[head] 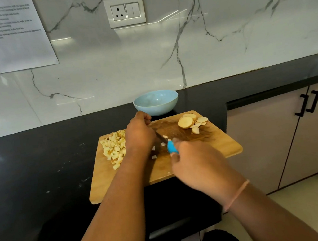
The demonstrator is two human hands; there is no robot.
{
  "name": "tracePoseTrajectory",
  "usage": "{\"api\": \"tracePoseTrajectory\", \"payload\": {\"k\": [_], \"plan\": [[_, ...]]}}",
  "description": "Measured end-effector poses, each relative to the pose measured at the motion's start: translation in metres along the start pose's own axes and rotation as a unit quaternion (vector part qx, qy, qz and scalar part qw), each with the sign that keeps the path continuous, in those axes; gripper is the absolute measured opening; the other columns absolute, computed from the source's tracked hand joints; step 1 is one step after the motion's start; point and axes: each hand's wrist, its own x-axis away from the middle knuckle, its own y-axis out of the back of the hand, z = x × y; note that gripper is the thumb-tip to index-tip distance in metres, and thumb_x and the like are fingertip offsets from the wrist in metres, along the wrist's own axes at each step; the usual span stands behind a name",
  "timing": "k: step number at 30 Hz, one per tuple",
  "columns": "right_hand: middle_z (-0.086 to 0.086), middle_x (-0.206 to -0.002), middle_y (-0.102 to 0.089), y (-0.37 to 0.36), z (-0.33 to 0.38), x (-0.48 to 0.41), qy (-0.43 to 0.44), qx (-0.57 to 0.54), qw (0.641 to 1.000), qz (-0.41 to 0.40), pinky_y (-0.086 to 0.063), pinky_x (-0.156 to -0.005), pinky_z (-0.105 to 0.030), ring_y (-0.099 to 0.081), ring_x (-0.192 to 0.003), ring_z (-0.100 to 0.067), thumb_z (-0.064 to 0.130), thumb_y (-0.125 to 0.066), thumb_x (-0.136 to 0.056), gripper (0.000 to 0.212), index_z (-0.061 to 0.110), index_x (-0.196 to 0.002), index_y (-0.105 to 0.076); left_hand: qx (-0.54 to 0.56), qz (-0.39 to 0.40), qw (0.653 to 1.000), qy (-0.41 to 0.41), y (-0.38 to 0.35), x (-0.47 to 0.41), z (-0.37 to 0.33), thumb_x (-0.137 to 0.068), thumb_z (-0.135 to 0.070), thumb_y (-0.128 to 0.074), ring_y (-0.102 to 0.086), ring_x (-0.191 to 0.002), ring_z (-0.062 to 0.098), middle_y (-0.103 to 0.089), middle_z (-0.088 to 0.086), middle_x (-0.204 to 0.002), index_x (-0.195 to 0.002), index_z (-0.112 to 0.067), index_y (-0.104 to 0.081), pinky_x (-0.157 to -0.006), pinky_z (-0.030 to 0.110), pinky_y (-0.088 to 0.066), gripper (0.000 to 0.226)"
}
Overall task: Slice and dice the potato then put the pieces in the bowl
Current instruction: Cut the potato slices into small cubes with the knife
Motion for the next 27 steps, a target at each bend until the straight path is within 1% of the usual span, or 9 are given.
{"api": "tracePoseTrajectory", "payload": {"k": [6, 11, 12, 14, 16, 18, 20, 24, 27], "plan": [[0.005, -0.088, -0.054, 0.004, -0.025, 0.02, -0.048, -0.002, 0.998, -0.037, -0.053, -0.075, -0.033, -0.06, -0.088, -0.016, 0.032, -0.034, -0.1, 0.051, 0.023, -0.149, -0.024, -0.029, 0.003, 0.999, -0.02, -0.003, 0.002, -0.005, -0.086, 0.0, -0.058, -0.057, -0.095, 0.014, -0.062, 0.001, -0.111, -0.112, -0.017, -0.06, -0.081, 0.027, -0.049, 0.03], [-0.002, -0.101, -0.059, -0.015, 0.002, 0.03, 0.024, 0.009, 0.999, -0.045, -0.041, -0.064, -0.029, -0.061, -0.095, -0.021, 0.03, -0.037, -0.098, 0.058, 0.02, -0.151, -0.018, -0.027, -0.022, 0.999, -0.024, 0.003, 0.003, -0.003, -0.089, 0.001, -0.053, -0.058, -0.099, 0.016, -0.063, 0.002, -0.111, -0.112, -0.014, -0.061, -0.084, 0.031, -0.05, 0.029], [-0.002, -0.105, -0.06, -0.015, 0.005, 0.03, 0.036, 0.005, 0.998, -0.042, -0.04, -0.065, -0.029, -0.06, -0.097, -0.021, 0.031, -0.037, -0.099, 0.056, 0.021, -0.151, -0.019, -0.025, -0.03, 0.999, -0.026, 0.003, 0.003, -0.002, -0.09, 0.001, -0.052, -0.058, -0.1, 0.016, -0.063, 0.002, -0.112, -0.112, -0.014, -0.061, -0.085, 0.031, -0.05, 0.028], [-0.002, -0.11, -0.06, -0.009, 0.005, 0.027, 0.037, -0.004, 0.999, -0.032, -0.046, -0.071, -0.03, -0.059, -0.099, -0.021, 0.032, -0.037, -0.099, 0.054, 0.023, -0.15, -0.022, -0.018, -0.042, 0.999, -0.026, 0.003, 0.003, -0.002, -0.09, 0.002, -0.05, -0.058, -0.101, 0.017, -0.064, 0.004, -0.112, -0.112, -0.012, -0.061, -0.084, 0.029, -0.048, 0.029], [-0.001, -0.108, -0.06, -0.002, -0.002, 0.018, 0.008, -0.006, 0.999, -0.031, -0.052, -0.079, -0.032, -0.059, -0.098, -0.02, 0.033, -0.038, -0.099, 0.053, 0.022, -0.149, -0.024, -0.012, -0.047, 0.999, -0.02, 0.003, 0.002, -0.002, -0.089, 0.003, -0.05, -0.058, -0.102, 0.017, -0.064, 0.004, -0.113, -0.113, -0.012, -0.061, -0.084, 0.027, -0.047, 0.03], [-0.001, -0.108, -0.059, 0.004, -0.01, 0.009, -0.027, 0.004, 0.999, -0.027, -0.052, -0.083, -0.033, -0.059, -0.1, -0.019, 0.033, -0.038, -0.099, 0.053, 0.021, -0.149, -0.024, -0.01, -0.051, 0.999, -0.016, 0.004, 0.002, -0.003, -0.09, 0.002, -0.05, -0.058, -0.103, 0.016, -0.064, 0.003, -0.114, -0.115, -0.012, -0.06, -0.083, 0.025, -0.045, 0.031], [0.0, -0.111, -0.058, 0.004, -0.013, 0.006, -0.026, 0.007, 0.999, -0.024, -0.052, -0.084, -0.033, -0.058, -0.101, -0.019, 0.034, -0.038, -0.099, 0.052, 0.022, -0.148, -0.026, -0.009, -0.055, 0.998, -0.018, 0.003, 0.002, -0.004, -0.091, 0.002, -0.051, -0.058, -0.103, 0.016, -0.064, 0.003, -0.115, -0.115, -0.013, -0.06, -0.083, 0.024, -0.045, 0.03], [0.004, -0.118, -0.06, 0.0, -0.014, 0.009, 0.022, -0.05, 0.998, -0.023, -0.053, -0.085, -0.034, -0.058, -0.099, -0.014, 0.038, -0.04, -0.099, 0.048, 0.028, -0.145, -0.034, -0.01, -0.059, 0.998, -0.017, 0.003, 0.002, -0.004, -0.092, 0.0, -0.052, -0.058, -0.102, 0.014, -0.063, 0.002, -0.115, -0.116, -0.014, -0.06, -0.085, 0.025, -0.047, 0.029], [0.004, -0.113, -0.06, 0.005, -0.024, 0.006, -0.001, -0.061, 0.996, -0.062, -0.054, -0.084, -0.032, -0.059, -0.095, -0.013, 0.039, -0.04, -0.099, 0.046, 0.027, -0.143, -0.037, -0.008, -0.056, 0.998, -0.018, 0.003, 0.002, -0.004, -0.092, 0.0, -0.051, -0.057, -0.103, 0.014, -0.063, 0.002, -0.116, -0.117, -0.014, -0.059, -0.084, 0.024, -0.045, 0.029]]}}
